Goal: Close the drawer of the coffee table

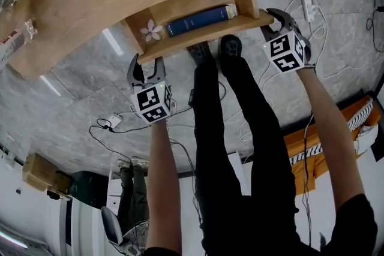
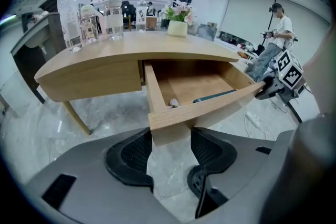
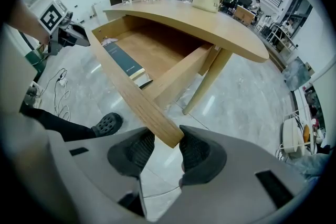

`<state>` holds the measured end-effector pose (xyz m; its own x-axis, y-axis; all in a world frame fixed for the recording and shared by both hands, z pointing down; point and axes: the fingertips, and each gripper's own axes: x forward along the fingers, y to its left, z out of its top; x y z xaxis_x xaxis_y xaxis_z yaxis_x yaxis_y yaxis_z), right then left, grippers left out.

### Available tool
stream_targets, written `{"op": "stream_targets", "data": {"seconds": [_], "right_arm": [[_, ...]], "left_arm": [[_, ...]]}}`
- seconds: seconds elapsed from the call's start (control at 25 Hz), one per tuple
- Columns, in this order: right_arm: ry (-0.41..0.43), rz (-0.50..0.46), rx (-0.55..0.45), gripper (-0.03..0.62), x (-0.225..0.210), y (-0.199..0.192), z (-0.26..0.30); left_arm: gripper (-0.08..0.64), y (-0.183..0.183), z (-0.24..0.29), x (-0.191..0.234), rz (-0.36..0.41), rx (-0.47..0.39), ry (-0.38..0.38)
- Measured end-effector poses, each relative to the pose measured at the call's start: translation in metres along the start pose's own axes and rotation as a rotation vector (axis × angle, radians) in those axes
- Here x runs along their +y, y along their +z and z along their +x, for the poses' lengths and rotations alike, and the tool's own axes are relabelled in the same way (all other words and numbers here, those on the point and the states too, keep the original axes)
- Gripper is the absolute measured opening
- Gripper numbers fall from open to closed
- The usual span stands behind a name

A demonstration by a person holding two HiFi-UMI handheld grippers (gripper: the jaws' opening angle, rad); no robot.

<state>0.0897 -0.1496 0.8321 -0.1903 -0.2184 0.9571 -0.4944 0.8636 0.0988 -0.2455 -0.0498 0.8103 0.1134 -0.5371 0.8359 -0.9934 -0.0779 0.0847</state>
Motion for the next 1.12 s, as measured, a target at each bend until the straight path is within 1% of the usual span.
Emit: {"op": "stream_targets", "data": {"seconds": [0.48,0.84,1.12], "right_arm": [[-0.023,-0.009,-0.054,0.146,-0.024,0.029,0.004],[-0.062,-0.017,-0.091,0.146,-0.051,0.053,0.012],[-0.089,-0.023,-0.103,0.146,-0.067,0.072,0.023]], "left_arm": [[0.239,0.036,0.014,0.017,0.020,-0.056,0.018],[0.239,0.069,0.032,0.029,0.048,-0.109,0.032],[0.238,0.088,0.047,0.041,0.051,-0.130,0.042]]}}
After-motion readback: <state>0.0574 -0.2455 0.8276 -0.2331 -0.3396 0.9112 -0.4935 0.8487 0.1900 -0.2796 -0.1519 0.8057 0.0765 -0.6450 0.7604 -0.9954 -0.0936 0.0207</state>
